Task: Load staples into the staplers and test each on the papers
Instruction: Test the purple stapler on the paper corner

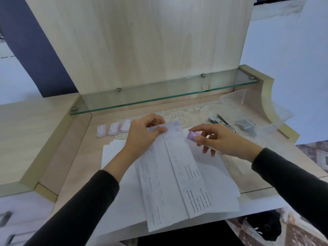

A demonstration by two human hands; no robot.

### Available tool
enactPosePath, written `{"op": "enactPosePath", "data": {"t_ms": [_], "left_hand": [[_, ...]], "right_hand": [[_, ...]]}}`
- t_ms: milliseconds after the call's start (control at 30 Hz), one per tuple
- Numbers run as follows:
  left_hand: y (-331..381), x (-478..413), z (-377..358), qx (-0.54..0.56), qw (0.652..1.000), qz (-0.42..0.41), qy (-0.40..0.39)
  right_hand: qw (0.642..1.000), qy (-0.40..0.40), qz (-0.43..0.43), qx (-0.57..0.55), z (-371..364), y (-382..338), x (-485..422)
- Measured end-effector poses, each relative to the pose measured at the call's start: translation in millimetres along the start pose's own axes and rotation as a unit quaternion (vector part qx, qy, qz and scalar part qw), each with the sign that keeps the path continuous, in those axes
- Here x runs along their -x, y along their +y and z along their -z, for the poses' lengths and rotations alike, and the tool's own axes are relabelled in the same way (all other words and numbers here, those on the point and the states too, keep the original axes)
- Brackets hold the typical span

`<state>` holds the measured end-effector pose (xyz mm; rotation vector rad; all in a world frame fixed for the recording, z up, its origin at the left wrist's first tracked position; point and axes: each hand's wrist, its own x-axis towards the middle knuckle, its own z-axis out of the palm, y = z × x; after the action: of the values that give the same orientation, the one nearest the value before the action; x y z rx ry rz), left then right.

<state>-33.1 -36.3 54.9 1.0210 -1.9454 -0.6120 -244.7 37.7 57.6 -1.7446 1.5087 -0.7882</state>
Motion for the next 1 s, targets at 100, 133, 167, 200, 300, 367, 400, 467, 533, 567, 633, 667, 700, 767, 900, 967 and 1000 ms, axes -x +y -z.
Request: {"op": "enactPosePath", "data": {"t_ms": [100, 133, 167, 200, 300, 367, 400, 467, 533, 567, 633, 667, 700, 767, 900, 967, 1000], "left_hand": [[11, -3, 5, -0.037, 0.998, -0.057, 0.014], [15, -2, 6, -0.048, 0.996, -0.074, 0.018], [17, -2, 7, -0.054, 0.994, -0.089, 0.023], [20, -2, 7, -0.056, 0.993, -0.104, 0.029], [27, -1, 10, -0.059, 0.986, -0.15, 0.04], [31, -1, 11, -0.063, 0.981, -0.176, 0.044], [33, -1, 12, -0.061, 0.98, -0.184, 0.047], [35, 0, 13, -0.053, 0.978, -0.197, 0.053], [36, 1, 14, -0.048, 0.975, -0.21, 0.056], [37, 1, 14, -0.047, 0.974, -0.214, 0.057], [38, 3, 15, -0.046, 0.973, -0.218, 0.058], [38, 4, 16, -0.046, 0.973, -0.22, 0.058], [38, 4, 16, -0.046, 0.972, -0.222, 0.059], [38, 6, 17, -0.045, 0.971, -0.228, 0.06], [38, 7, 16, -0.043, 0.97, -0.23, 0.06], [39, 7, 16, -0.047, 0.971, -0.225, 0.061], [39, 7, 16, -0.052, 0.971, -0.225, 0.061]], "right_hand": [[0.999, -0.004, 0.02, -0.031, -2, -9, 2], [0.999, -0.005, 0.022, -0.042, -3, -12, 2], [0.999, -0.008, 0.022, -0.048, -4, -15, 2], [0.998, -0.012, 0.023, -0.05, -4, -17, 3], [0.999, -0.014, 0.033, -0.033, -6, -21, 6], [0.999, -0.009, 0.046, -0.024, -5, -24, 9], [0.998, -0.009, 0.055, -0.015, -5, -24, 10], [0.997, -0.007, 0.073, 0.012, -6, -25, 11], [0.996, 0.005, 0.085, 0.041, -6, -26, 13], [0.995, 0.009, 0.089, 0.052, -6, -27, 13], [0.993, 0.02, 0.096, 0.072, -7, -30, 15], [0.991, 0.025, 0.1, 0.082, -8, -31, 16], [0.99, 0.03, 0.105, 0.089, -8, -32, 17], [0.988, 0.038, 0.11, 0.103, -10, -33, 18], [0.982, 0.045, 0.118, 0.139, -12, -34, 17], [0.979, 0.053, 0.122, 0.156, -13, -33, 16], [0.977, 0.059, 0.124, 0.163, -14, -33, 15]]}}
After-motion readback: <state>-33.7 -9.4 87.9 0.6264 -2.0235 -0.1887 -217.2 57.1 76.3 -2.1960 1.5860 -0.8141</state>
